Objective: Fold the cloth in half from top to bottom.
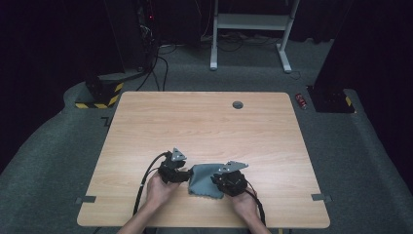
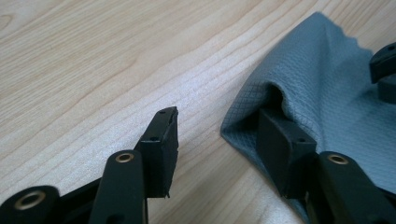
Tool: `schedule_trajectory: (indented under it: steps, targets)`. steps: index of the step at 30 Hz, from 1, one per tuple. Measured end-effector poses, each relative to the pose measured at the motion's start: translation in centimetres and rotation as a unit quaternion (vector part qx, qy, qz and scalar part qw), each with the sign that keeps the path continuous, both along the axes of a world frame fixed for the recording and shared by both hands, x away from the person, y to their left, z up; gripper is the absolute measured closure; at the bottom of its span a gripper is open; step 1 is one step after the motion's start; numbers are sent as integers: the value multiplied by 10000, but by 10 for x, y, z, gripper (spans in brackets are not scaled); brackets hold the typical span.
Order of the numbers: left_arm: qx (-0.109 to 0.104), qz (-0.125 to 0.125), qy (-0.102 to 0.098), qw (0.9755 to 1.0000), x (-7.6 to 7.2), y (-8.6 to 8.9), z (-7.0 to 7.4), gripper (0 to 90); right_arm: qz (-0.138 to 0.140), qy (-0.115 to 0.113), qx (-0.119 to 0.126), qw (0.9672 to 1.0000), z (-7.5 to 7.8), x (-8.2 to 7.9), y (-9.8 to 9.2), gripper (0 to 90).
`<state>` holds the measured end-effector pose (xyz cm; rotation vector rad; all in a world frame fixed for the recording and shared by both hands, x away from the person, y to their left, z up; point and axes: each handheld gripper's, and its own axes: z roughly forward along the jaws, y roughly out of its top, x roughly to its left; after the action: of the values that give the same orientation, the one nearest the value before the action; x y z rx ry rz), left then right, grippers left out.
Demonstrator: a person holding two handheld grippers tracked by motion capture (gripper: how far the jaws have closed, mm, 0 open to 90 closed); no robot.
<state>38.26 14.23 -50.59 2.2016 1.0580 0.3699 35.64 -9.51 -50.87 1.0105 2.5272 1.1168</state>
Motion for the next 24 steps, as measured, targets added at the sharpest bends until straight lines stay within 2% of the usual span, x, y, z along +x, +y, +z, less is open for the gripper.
schedule_trajectory:
  steps: [3, 5, 8, 9, 10, 12, 14, 19, 20, 21, 22, 24]
  targets:
    - [-7, 93, -24, 10000, 2, 0, -1, 486, 63, 6, -101, 9999, -2, 1, 1, 792]
    - [66, 194, -71, 9998, 6, 0, -2, 488, 112, 27, -183, 9998, -4, 1, 3, 792]
    - [32, 410, -32, 9991, 11, 0, -5, 489, 218, -29, -288, 9993, -6, 0, 6, 793]
    - [32, 410, -32, 9991, 11, 0, -5, 490, 229, -27, -310, 9993, -6, -1, 6, 798]
    - [-9, 527, 4, 9986, 13, 1, -7, 491, 248, -42, -328, 9991, -6, -1, 6, 806]
    - [-39, 582, 4, 9983, 15, 3, -7, 490, 283, -90, -407, 9987, -5, -2, 6, 823]
    - [32, 597, -22, 9982, 14, 4, -7, 491, 369, -229, -538, 9976, -5, -4, 7, 828]
    - [100, 708, 1, 9974, 15, 9, -5, 493, 469, -247, -601, 9968, -4, -4, 5, 829]
    - [11, 773, 4, 9970, 14, 14, -2, 494, 488, -248, -614, 9966, -4, -4, 5, 829]
    - [11, 773, 4, 9970, 14, 14, -2, 494, 502, -245, -630, 9964, -4, -4, 5, 829]
    - [-233, 719, 1, 9971, 11, 18, 4, 494, 518, -241, -630, 9964, -4, -4, 5, 829]
    - [-444, 544, 22, 9975, 6, 17, 10, 500, 537, -169, -625, 9965, -3, -3, 4, 813]
